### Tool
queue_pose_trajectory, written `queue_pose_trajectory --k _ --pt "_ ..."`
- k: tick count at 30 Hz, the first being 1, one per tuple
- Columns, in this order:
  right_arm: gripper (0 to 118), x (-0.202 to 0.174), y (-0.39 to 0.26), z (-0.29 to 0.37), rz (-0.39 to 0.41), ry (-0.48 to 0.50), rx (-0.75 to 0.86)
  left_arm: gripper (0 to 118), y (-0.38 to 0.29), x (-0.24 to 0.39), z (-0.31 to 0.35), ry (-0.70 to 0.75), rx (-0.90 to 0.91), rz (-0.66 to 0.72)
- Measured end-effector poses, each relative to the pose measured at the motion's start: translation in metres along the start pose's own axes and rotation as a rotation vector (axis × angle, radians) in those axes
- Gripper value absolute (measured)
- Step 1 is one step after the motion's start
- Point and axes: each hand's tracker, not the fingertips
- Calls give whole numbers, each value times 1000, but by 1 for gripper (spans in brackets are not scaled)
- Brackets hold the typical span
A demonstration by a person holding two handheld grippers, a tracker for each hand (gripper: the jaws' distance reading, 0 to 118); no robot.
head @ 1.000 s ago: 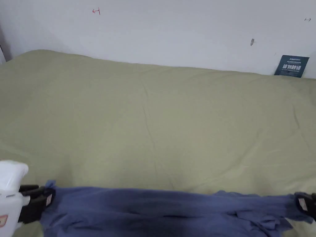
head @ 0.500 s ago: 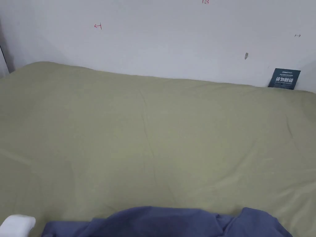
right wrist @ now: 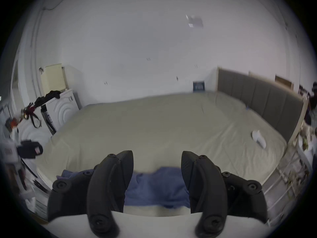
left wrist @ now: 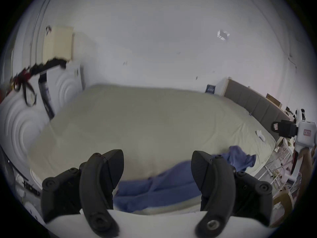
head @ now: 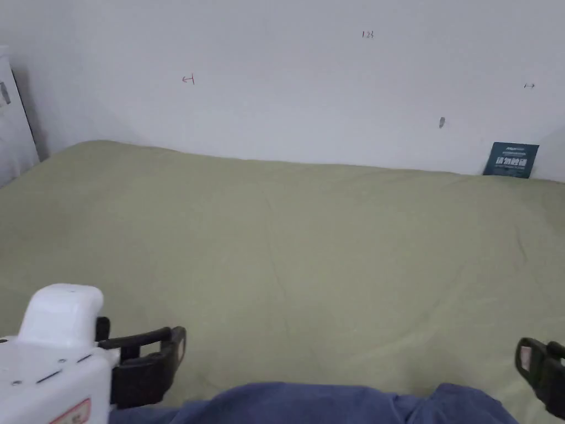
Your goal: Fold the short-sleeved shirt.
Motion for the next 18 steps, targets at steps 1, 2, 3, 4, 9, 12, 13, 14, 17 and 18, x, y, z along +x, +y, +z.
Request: queue_pose_trajectory --k 1,2,3,4,9,12,13,14,17,18 --pt "65 -11 -5 0 43 10 38 86 0 14 -2 11 17 -16" --pt "64 -24 -13 -3 90 0 41 84 -2 30 -4 17 29 -30" --pt "62 -37 -18 -4 114 -25 25 78 -7 44 -7 22 18 -33" --pt "53 -46 -24 -4 123 -22 8 60 -16 53 -12 21 15 -38" --pt "1 -77 -62 -2 141 62 -51 0 -61 93 -14 -51 -9 -51" --pt "1 -86 -85 4 140 83 -72 0 -88 98 -11 -70 -57 -41" --pt "1 -87 -89 4 142 100 -89 0 -95 97 -9 -71 -72 -45" --pt "1 -90 -92 5 145 118 -106 0 -101 93 -6 -65 -87 -36" --pt "1 -89 -96 3 132 129 -116 0 -112 76 -1 -42 -104 15" --pt "1 -89 -94 3 124 140 -121 0 -113 68 -1 -32 -107 30"
